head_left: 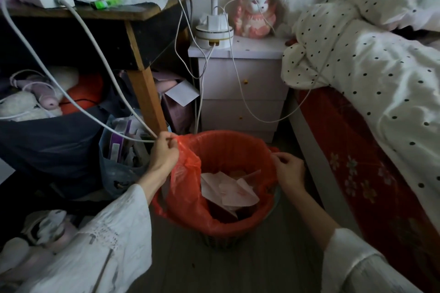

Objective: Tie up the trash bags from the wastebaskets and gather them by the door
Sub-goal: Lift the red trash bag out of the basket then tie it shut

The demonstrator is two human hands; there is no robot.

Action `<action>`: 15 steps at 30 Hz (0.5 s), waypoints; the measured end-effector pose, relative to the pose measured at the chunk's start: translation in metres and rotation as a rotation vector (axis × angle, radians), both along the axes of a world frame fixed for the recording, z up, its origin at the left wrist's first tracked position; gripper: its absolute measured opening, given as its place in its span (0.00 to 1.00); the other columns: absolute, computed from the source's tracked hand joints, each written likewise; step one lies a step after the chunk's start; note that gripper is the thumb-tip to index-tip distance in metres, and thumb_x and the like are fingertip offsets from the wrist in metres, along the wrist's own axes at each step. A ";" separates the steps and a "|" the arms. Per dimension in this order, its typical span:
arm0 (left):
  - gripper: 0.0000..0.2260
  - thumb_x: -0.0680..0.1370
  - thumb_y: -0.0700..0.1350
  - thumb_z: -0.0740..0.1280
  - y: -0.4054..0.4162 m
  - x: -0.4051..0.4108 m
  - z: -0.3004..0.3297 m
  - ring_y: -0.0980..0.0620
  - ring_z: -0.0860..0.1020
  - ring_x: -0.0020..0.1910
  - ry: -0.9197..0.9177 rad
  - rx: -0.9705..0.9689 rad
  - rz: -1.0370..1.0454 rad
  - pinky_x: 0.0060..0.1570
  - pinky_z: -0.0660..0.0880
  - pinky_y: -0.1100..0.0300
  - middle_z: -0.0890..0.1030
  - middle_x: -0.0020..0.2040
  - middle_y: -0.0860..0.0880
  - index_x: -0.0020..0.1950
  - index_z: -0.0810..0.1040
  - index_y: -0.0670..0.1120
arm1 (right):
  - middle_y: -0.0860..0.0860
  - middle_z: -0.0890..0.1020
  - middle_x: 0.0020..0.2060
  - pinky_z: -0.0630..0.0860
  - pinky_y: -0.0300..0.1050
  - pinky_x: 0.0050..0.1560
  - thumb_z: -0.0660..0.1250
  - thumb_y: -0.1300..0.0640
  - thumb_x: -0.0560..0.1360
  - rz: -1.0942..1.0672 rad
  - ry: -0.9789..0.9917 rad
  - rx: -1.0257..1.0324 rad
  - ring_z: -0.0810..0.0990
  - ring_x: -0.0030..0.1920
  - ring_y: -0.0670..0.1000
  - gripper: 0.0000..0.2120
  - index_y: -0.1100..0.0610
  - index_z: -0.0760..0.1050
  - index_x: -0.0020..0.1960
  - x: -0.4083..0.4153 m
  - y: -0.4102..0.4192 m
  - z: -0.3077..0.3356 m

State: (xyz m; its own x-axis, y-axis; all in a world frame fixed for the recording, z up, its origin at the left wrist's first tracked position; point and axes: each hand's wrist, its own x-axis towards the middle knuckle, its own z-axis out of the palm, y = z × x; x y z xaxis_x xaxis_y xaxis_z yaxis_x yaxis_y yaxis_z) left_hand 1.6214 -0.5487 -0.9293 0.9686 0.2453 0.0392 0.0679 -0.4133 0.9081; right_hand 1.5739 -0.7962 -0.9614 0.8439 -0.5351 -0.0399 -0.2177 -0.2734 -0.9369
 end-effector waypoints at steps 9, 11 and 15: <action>0.07 0.75 0.37 0.61 -0.002 -0.026 0.015 0.52 0.79 0.47 -0.010 -0.070 -0.356 0.49 0.73 0.62 0.82 0.43 0.47 0.47 0.77 0.44 | 0.61 0.61 0.72 0.66 0.58 0.66 0.58 0.46 0.77 -0.032 0.259 -0.453 0.63 0.70 0.61 0.30 0.60 0.56 0.73 0.017 -0.005 0.005; 0.10 0.76 0.46 0.64 0.006 -0.025 0.011 0.52 0.77 0.53 0.025 -0.021 -0.328 0.55 0.71 0.60 0.81 0.50 0.47 0.56 0.76 0.48 | 0.63 0.61 0.72 0.62 0.58 0.68 0.54 0.42 0.78 -0.014 0.461 -0.441 0.61 0.71 0.63 0.32 0.63 0.56 0.73 0.026 -0.010 0.000; 0.34 0.69 0.56 0.71 0.011 -0.017 0.001 0.47 0.77 0.56 0.198 0.184 -0.312 0.61 0.71 0.52 0.80 0.55 0.46 0.71 0.64 0.47 | 0.64 0.74 0.63 0.73 0.51 0.61 0.58 0.49 0.78 -0.065 0.409 0.064 0.74 0.62 0.62 0.25 0.68 0.69 0.65 0.032 -0.011 -0.004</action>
